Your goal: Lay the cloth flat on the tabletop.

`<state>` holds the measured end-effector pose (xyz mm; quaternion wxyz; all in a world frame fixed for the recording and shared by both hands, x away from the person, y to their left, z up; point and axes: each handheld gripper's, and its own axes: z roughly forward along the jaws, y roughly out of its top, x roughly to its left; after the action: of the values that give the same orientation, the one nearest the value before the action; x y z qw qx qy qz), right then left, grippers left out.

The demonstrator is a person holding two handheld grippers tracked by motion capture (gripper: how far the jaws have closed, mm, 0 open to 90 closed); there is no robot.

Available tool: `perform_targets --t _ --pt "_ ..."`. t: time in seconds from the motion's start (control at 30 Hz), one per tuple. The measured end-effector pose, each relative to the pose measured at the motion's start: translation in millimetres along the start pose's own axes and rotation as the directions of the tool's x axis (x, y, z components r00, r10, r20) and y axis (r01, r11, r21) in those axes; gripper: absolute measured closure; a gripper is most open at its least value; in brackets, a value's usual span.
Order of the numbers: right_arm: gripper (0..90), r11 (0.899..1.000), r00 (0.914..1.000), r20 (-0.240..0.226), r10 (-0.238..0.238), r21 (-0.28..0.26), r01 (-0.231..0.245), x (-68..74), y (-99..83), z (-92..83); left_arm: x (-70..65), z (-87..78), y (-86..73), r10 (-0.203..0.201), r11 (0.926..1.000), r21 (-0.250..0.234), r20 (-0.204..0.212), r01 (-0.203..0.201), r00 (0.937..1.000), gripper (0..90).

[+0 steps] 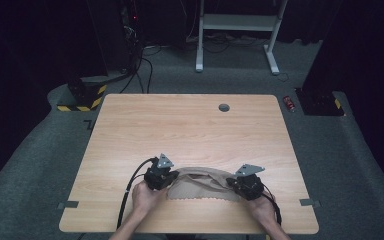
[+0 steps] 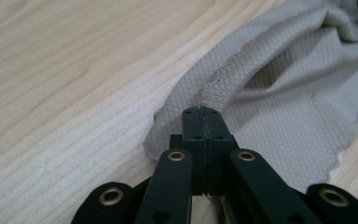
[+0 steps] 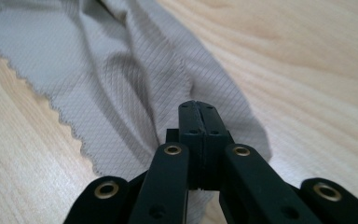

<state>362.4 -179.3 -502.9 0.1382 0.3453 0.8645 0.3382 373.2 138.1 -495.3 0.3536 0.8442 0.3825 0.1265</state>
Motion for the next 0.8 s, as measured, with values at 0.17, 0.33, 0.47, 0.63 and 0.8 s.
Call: perform_targets --t 0.17,0.33,0.47,0.63,0.8 --pt "84.7 0.999 0.9995 0.005 0.030 -0.027 -0.029 -5.2 4.6 -5.1 3.7 -6.0 3.0 -0.016 0.9995 -0.027 0.003 0.016 0.9999 89.6" --pt "67.4 0.998 0.9977 -0.015 0.066 0.004 -0.065 -5.6 -2.1 3.8 4.5 -6.3 4.5 -0.018 0.9992 -0.036 0.007 0.018 0.9998 89.6" --pt "73.8 0.998 0.9975 -0.021 0.067 0.009 -0.067 -4.5 -5.6 7.4 5.0 -6.4 5.6 -0.016 0.9992 -0.037 0.006 0.016 0.9999 89.6" --pt "89.2 1.000 0.9995 -0.026 0.014 0.013 -0.014 -2.1 -6.6 6.0 5.4 -8.1 8.4 -0.018 0.9987 -0.048 0.008 0.019 0.9998 89.6" --pt "89.9 1.000 0.9998 -0.018 -0.006 -0.006 0.006 -1.9 -4.4 2.6 8.2 -9.9 9.1 -0.031 0.9980 -0.054 0.017 0.031 0.9994 89.6"
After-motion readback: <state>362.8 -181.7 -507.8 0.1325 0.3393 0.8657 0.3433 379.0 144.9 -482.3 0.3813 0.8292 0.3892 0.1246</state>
